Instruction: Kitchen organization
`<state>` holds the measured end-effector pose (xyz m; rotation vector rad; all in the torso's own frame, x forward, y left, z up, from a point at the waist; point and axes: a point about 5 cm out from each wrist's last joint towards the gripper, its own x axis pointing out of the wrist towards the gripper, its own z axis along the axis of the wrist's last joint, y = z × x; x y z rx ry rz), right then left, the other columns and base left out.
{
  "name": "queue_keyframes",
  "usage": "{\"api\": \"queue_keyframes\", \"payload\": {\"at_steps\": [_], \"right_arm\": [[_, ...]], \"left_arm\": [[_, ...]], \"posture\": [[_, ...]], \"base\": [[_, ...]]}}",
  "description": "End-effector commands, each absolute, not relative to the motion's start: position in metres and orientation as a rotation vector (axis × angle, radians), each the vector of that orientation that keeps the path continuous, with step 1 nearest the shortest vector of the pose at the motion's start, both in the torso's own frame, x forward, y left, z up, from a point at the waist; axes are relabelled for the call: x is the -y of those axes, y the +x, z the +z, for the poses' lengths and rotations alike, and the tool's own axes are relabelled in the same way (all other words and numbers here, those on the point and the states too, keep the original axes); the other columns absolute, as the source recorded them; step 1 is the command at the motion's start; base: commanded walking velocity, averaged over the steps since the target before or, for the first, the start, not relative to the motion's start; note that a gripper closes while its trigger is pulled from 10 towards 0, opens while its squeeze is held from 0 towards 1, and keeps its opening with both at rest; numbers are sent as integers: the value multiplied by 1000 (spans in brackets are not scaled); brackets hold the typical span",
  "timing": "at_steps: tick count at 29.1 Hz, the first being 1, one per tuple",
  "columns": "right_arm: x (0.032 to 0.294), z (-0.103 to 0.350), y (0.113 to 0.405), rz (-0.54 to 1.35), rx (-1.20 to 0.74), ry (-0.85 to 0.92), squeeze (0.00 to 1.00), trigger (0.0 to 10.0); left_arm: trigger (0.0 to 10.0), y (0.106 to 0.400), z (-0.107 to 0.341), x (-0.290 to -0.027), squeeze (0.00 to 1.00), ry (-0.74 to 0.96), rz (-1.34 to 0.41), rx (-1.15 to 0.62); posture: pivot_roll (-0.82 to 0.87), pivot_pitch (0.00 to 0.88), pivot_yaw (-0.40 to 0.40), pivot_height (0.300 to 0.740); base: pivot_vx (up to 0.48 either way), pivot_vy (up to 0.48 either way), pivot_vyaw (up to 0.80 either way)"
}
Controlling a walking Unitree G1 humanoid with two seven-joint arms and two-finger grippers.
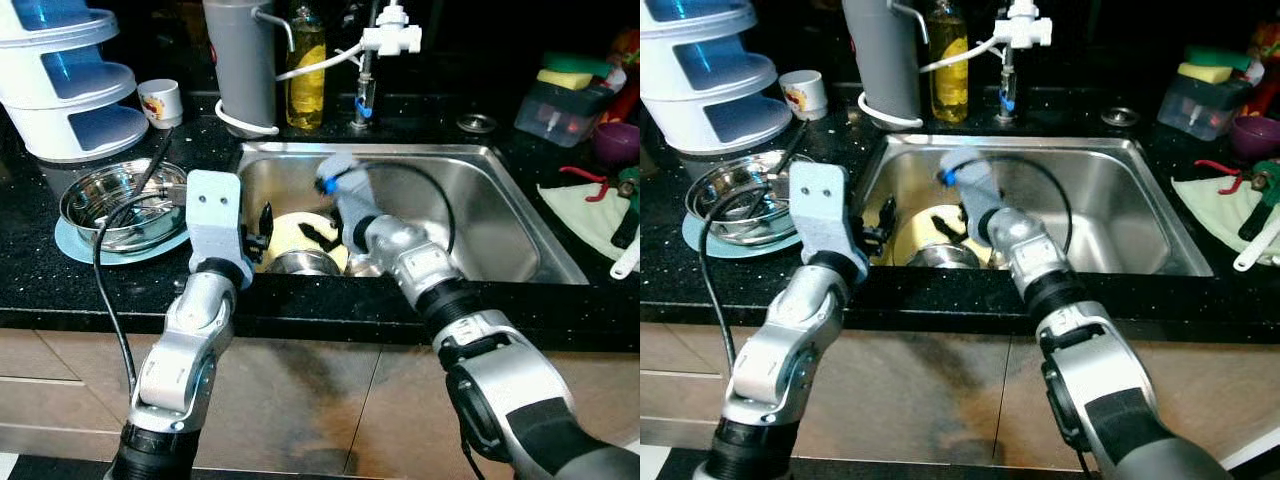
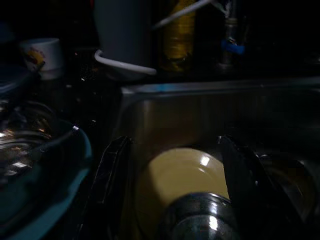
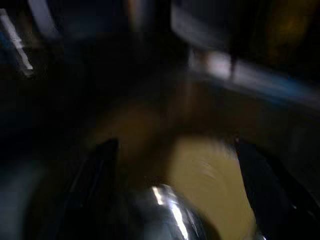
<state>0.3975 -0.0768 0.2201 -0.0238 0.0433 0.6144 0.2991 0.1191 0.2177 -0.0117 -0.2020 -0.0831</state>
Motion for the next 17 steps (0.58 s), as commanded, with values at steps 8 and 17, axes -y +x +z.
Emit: {"api": "queue_keyframes", "payload": {"at_steps": [8,17], "right_arm": [[93,245,385,663,163,336,0,10000],[89,246,369,740,222,418,0,10000]], "left_arm": [[10000,300,225,-137,0,38,1,254],[10000,300,217,-138,0,63,-1,247]], "posture": [[41,0,-25,740],[41,0,-22,740]], "base": [[0,0,0],[0,0,175]]}}
